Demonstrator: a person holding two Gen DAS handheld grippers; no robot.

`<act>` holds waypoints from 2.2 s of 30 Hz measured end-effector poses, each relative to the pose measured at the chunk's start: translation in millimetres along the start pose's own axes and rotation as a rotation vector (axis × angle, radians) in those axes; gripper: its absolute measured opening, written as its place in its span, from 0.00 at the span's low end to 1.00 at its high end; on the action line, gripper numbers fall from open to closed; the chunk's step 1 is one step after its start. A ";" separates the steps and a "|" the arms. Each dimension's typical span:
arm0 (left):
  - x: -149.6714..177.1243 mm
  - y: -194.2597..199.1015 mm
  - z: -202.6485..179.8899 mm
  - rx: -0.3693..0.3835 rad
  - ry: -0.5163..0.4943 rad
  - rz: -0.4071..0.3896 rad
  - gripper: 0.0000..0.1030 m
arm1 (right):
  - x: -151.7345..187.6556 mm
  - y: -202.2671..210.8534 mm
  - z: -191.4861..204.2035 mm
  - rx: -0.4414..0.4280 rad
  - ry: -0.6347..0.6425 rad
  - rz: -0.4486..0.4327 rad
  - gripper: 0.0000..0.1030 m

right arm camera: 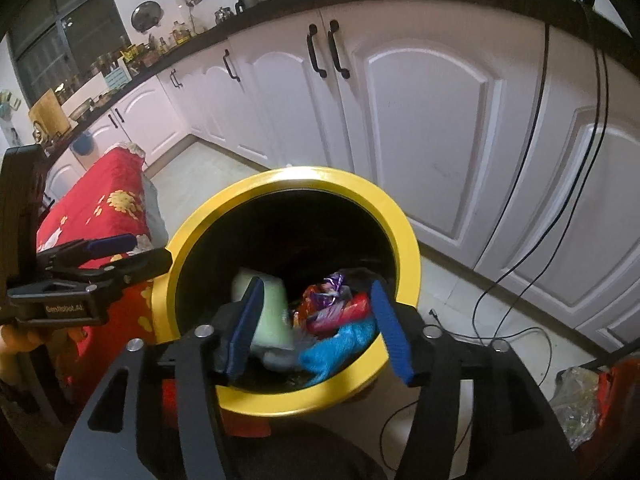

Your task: Collect trash

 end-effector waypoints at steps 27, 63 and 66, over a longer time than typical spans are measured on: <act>79.5 185.6 23.4 -0.204 0.069 -0.261 0.90 | 67.4 148.7 81.9 0.003 0.101 -0.378 0.94; 214.9 276.6 -10.6 -0.403 0.095 -0.533 0.90 | 190.7 204.7 146.1 -0.111 0.278 -0.685 0.94; 223.4 276.1 -13.6 -0.423 0.091 -0.525 0.90 | 192.3 199.5 147.0 -0.130 0.277 -0.652 0.94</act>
Point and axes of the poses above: each gripper's, at about its wrist camera, not at the fingertips, and y roughly against the way its jaws point, z to its left, x to its underside, the point moved 3 cm from there along -y, roughly the way its jaws point, and after that the axes turned 14 degrees about -y, right-handed, at the moved point
